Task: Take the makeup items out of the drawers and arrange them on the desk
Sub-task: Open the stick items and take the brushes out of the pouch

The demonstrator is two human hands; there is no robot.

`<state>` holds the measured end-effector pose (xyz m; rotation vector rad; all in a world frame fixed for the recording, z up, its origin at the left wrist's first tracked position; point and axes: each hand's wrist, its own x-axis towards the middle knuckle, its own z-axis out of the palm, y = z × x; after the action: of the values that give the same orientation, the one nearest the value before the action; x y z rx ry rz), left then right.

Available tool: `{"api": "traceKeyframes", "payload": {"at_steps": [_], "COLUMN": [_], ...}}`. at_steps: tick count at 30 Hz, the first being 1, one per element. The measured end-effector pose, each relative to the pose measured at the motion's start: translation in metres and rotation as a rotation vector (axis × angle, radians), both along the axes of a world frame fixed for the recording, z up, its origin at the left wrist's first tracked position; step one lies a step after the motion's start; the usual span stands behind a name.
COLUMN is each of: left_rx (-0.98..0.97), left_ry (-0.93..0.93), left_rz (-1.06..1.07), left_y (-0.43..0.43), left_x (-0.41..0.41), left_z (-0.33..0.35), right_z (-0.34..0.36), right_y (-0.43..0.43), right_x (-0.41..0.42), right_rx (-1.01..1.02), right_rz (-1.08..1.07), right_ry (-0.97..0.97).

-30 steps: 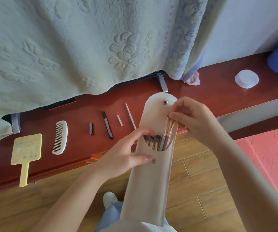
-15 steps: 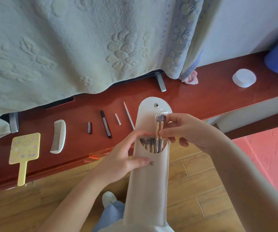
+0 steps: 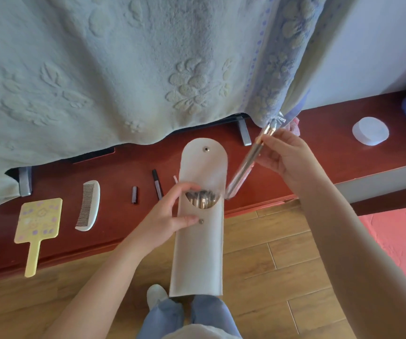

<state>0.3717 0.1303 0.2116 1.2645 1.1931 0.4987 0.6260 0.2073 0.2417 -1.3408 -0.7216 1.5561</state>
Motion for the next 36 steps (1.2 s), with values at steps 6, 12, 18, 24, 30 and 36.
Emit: {"api": "traceKeyframes", "payload": {"at_steps": [6, 12, 18, 24, 30, 36], "left_rx": [-0.012, -0.042, -0.046, -0.036, 0.012, 0.030], "left_ry": [-0.046, -0.090, -0.134, -0.193, -0.138, -0.155], "left_rz": [0.173, 0.189, 0.200, 0.198, 0.172, 0.239], "left_y": [0.014, 0.021, 0.025, 0.025, 0.022, 0.017], "left_x": [-0.007, 0.002, 0.007, 0.018, 0.035, 0.042], "left_z": [-0.005, -0.010, -0.010, -0.006, 0.003, 0.016], "right_z": [-0.053, -0.091, -0.099, -0.072, -0.013, -0.021], "right_y": [0.031, 0.049, 0.046, 0.028, -0.011, -0.049], "right_x": [-0.011, -0.046, -0.049, -0.027, -0.030, -0.024], "right_rx": [-0.131, -0.071, 0.038, 0.113, 0.370, 0.599], "right_rz": [0.194, 0.256, 0.255, 0.102, 0.168, 0.363], "right_ry": [-0.382, -0.617, -0.751, -0.637, -0.178, -0.383]}}
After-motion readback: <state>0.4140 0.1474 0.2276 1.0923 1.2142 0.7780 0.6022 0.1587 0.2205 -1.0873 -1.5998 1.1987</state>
